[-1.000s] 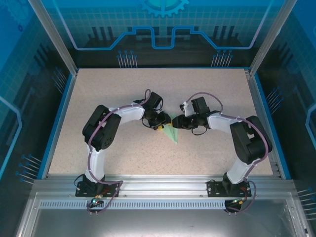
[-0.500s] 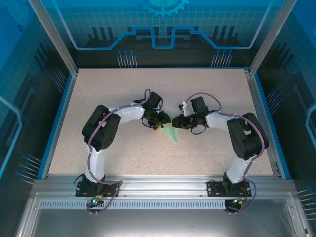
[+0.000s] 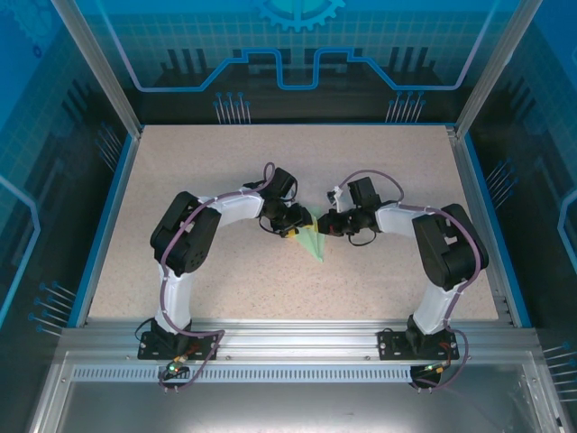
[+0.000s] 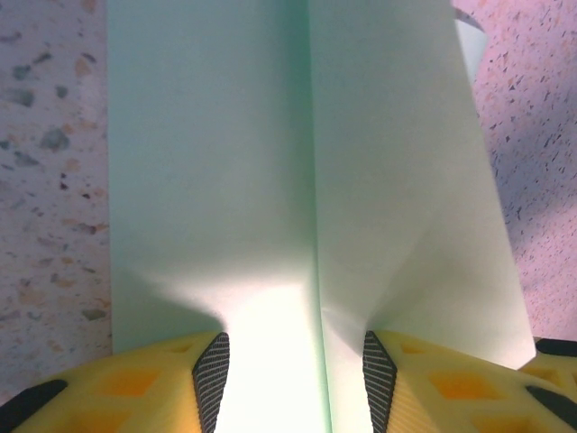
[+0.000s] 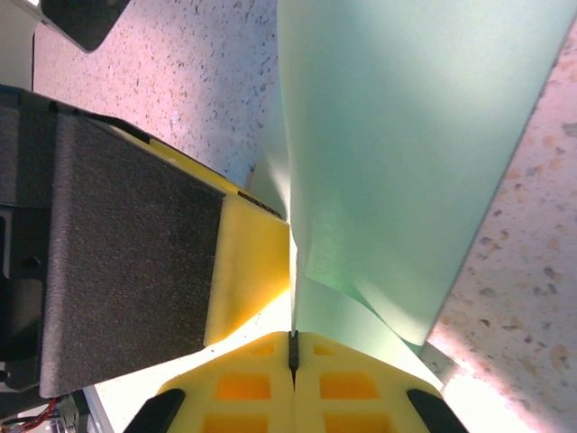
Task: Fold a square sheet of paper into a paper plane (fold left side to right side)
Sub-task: Fourth fold the wing at the center of the table.
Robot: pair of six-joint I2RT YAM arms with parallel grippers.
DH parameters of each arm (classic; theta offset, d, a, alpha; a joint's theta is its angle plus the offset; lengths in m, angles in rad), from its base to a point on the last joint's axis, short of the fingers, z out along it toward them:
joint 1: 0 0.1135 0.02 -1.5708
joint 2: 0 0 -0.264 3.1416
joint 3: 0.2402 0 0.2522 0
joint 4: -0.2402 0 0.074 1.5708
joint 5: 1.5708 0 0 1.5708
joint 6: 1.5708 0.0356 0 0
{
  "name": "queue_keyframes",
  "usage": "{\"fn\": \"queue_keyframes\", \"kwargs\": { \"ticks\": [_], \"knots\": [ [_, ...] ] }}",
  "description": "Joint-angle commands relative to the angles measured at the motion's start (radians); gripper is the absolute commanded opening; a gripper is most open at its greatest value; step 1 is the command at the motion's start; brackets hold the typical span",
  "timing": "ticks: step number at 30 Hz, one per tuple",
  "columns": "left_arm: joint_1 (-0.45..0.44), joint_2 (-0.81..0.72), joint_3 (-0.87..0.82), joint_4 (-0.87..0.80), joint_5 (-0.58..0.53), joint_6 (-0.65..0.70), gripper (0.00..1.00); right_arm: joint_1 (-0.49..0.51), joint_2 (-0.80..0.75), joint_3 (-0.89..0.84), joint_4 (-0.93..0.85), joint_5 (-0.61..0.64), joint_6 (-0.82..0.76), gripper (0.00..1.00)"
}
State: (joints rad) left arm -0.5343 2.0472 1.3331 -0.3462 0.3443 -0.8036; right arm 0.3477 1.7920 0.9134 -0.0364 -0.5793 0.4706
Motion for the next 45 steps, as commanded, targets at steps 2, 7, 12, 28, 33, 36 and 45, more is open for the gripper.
{"fn": "queue_keyframes", "kwargs": {
  "ticks": [2,7,12,28,33,36,45],
  "knots": [
    [-0.007,0.039,-0.004,-0.067,-0.040,0.024,0.49,-0.033,0.017,0.010,-0.012,0.006,-0.018,0.03],
    [-0.007,0.039,-0.005,-0.067,-0.039,0.024,0.49,-0.041,0.038,0.011,-0.019,0.006,-0.025,0.04],
    [-0.007,0.040,-0.004,-0.069,-0.039,0.024,0.49,-0.041,0.057,0.014,-0.032,0.017,-0.031,0.04],
    [-0.006,0.044,-0.005,-0.066,-0.037,0.023,0.49,-0.039,0.106,0.039,-0.044,0.021,-0.042,0.05],
    [-0.009,0.042,-0.004,-0.066,-0.037,0.024,0.49,-0.035,0.124,0.042,-0.072,0.038,-0.051,0.06],
    [-0.008,0.037,-0.001,-0.070,-0.036,0.027,0.49,-0.033,0.133,0.050,-0.101,0.055,-0.058,0.06],
    [-0.008,-0.015,0.019,-0.111,-0.047,0.055,0.48,-0.033,0.139,0.060,-0.168,0.104,-0.075,0.05]
  ]
}}
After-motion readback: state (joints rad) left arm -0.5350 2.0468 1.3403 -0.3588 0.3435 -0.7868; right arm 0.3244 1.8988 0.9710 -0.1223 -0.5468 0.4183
